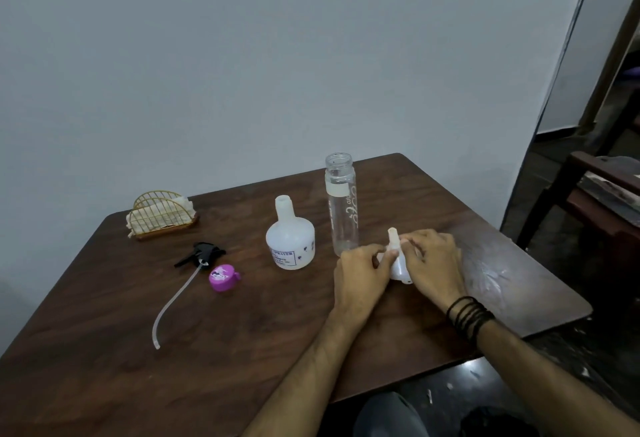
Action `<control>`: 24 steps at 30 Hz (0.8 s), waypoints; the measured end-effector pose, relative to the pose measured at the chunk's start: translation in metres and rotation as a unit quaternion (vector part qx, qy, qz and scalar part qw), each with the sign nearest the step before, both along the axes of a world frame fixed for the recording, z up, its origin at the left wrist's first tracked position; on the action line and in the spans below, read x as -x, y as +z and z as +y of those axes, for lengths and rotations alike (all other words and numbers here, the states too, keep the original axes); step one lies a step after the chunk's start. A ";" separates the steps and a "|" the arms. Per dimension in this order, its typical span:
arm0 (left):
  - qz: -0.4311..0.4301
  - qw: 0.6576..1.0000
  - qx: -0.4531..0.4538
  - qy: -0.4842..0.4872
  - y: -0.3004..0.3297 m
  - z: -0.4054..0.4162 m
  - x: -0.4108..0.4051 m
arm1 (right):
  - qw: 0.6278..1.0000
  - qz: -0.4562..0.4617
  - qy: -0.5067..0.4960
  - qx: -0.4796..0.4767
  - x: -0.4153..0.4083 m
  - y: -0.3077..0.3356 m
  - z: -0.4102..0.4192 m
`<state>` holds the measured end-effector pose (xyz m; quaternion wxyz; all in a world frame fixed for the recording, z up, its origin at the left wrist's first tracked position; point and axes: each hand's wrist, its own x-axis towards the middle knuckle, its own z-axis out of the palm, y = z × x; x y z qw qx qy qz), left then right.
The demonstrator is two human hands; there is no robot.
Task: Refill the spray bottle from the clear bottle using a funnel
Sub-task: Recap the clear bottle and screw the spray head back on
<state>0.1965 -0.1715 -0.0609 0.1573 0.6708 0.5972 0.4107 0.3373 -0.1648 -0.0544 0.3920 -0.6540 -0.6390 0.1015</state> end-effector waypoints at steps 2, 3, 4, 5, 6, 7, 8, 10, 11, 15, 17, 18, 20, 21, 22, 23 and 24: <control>0.025 0.999 0.029 -0.004 0.002 0.004 -0.004 | 0.999 -0.034 -0.015 0.020 -0.010 -0.002 0.003; 0.033 0.999 0.038 0.002 0.003 0.005 -0.002 | 0.999 -0.037 -0.018 0.030 -0.013 -0.003 0.004; 0.037 0.998 0.042 0.011 0.004 0.005 0.001 | 0.999 -0.032 -0.022 0.028 -0.013 -0.004 0.004; 0.039 0.998 0.042 0.024 0.006 0.003 0.007 | 0.999 -0.020 -0.027 0.008 -0.012 -0.005 0.003; 0.036 0.998 0.034 0.041 0.009 0.001 0.014 | 0.999 -0.007 -0.030 -0.033 -0.009 -0.004 0.002; 0.030 0.997 0.022 0.063 0.013 -0.002 0.024 | 0.996 0.003 -0.033 -0.085 -0.003 -0.002 -0.001; 0.023 0.996 0.007 0.086 0.017 -0.004 0.036 | 0.990 0.005 -0.029 -0.137 0.004 0.002 -0.004; 0.015 0.990 -0.013 0.140 0.024 -0.008 0.064 | 0.979 -0.016 0.006 -0.204 0.022 0.011 -0.012; 0.017 0.986 -0.017 0.166 0.027 -0.009 0.078 | 0.974 -0.026 0.035 -0.222 0.032 0.015 -0.014; 0.078 0.966 -0.002 0.245 0.035 -0.014 0.133 | 0.959 -0.025 0.182 -0.216 0.077 0.019 -0.019; 0.118 0.952 -0.002 0.284 0.035 -0.020 0.156 | 0.950 -0.048 0.244 -0.189 0.098 0.017 -0.019; 0.135 0.945 0.008 0.297 0.035 -0.023 0.167 | 0.945 -0.060 0.267 -0.177 0.106 0.015 -0.019; 0.190 0.931 0.066 0.305 0.033 -0.026 0.188 | 0.939 -0.076 0.298 -0.154 0.123 0.010 -0.016; 0.221 0.922 0.107 0.299 0.031 -0.026 0.196 | 0.937 -0.080 0.307 -0.147 0.129 0.007 -0.015; 0.244 0.914 0.145 0.289 0.030 -0.027 0.202 | 0.936 -0.080 0.313 -0.143 0.136 0.004 -0.013; 0.258 0.910 0.171 0.278 0.028 -0.026 0.205 | 0.936 -0.079 0.314 -0.141 0.140 0.001 -0.011; 0.264 0.909 0.183 0.266 0.026 -0.026 0.207 | 0.937 -0.076 0.312 -0.141 0.144 -0.002 -0.009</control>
